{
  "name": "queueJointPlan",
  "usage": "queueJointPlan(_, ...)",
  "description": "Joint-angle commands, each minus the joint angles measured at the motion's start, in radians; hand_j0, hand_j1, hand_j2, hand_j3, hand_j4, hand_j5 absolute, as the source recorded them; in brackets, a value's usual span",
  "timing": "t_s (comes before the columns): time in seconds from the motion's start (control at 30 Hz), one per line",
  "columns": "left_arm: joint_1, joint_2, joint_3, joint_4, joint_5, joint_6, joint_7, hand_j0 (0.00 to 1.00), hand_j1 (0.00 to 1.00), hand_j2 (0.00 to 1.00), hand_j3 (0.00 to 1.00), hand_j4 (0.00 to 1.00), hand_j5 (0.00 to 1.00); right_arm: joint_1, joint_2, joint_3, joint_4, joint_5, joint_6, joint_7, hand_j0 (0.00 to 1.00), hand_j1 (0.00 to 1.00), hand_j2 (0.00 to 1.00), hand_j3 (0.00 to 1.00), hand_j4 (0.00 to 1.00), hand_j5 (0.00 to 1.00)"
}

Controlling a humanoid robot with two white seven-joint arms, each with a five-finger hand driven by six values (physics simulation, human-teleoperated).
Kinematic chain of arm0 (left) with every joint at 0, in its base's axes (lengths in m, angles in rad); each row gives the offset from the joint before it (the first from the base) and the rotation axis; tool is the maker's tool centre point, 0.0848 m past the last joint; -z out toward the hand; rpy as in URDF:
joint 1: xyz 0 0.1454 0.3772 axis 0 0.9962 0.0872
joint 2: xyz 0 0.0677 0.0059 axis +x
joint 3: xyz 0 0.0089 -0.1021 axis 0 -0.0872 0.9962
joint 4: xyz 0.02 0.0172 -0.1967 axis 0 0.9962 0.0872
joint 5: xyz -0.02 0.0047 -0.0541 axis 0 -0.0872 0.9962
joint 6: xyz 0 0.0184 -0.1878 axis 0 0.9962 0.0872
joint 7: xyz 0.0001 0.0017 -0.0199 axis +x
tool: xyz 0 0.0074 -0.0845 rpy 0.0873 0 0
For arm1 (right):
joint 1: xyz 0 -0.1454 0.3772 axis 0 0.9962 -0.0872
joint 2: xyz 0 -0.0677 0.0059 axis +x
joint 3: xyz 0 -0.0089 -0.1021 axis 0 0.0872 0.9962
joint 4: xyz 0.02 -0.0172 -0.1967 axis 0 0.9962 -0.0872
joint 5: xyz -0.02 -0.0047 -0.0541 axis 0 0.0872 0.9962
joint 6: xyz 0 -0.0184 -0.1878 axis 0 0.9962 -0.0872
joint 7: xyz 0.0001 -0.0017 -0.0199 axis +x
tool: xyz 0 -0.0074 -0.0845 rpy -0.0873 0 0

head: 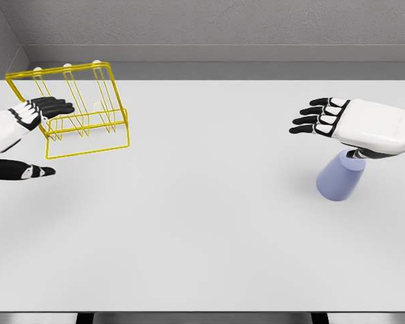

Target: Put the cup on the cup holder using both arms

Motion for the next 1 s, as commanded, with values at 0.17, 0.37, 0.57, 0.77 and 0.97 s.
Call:
queueJointPlan(0.17, 0.000, -0.028, -0.023, -0.013, 0.007, 0.000, 0.001, 1.00, 1.00, 1.00, 1.00, 1.00, 1.00, -0.005, -0.002, -0.002, -0.001, 0.041, 0.001, 0.002, 1.00, 1.00, 1.00, 1.00, 1.00, 1.00)
queueJointPlan(0.37, 0.000, -0.038, -0.038, -0.029, 0.019, 0.000, 0.007, 1.00, 1.00, 1.00, 1.00, 1.00, 1.00, -0.011, -0.001, -0.016, 0.033, 0.038, 0.001, 0.221, 1.00, 1.00, 1.00, 1.00, 1.00, 1.00)
queueJointPlan(0.57, 0.000, -0.037, -0.042, -0.033, 0.020, 0.000, 0.007, 1.00, 1.00, 1.00, 1.00, 1.00, 1.00, -0.021, -0.031, 0.001, 0.057, 0.031, 0.001, 0.226, 1.00, 1.00, 1.00, 1.00, 1.00, 1.00)
queueJointPlan(0.77, 0.002, -0.037, -0.051, -0.033, 0.017, 0.000, 0.007, 1.00, 1.00, 1.00, 1.00, 1.00, 1.00, -0.021, -0.021, 0.048, 0.076, 0.034, 0.001, 0.226, 1.00, 1.00, 1.00, 1.00, 1.00, 1.00)
queueJointPlan(0.97, 0.002, -0.037, -0.074, -0.033, 0.019, 0.000, 0.007, 1.00, 1.00, 1.00, 1.00, 1.00, 1.00, -0.021, 0.027, 0.073, 0.142, 0.041, 0.001, 0.230, 1.00, 1.00, 1.00, 1.00, 1.00, 1.00)
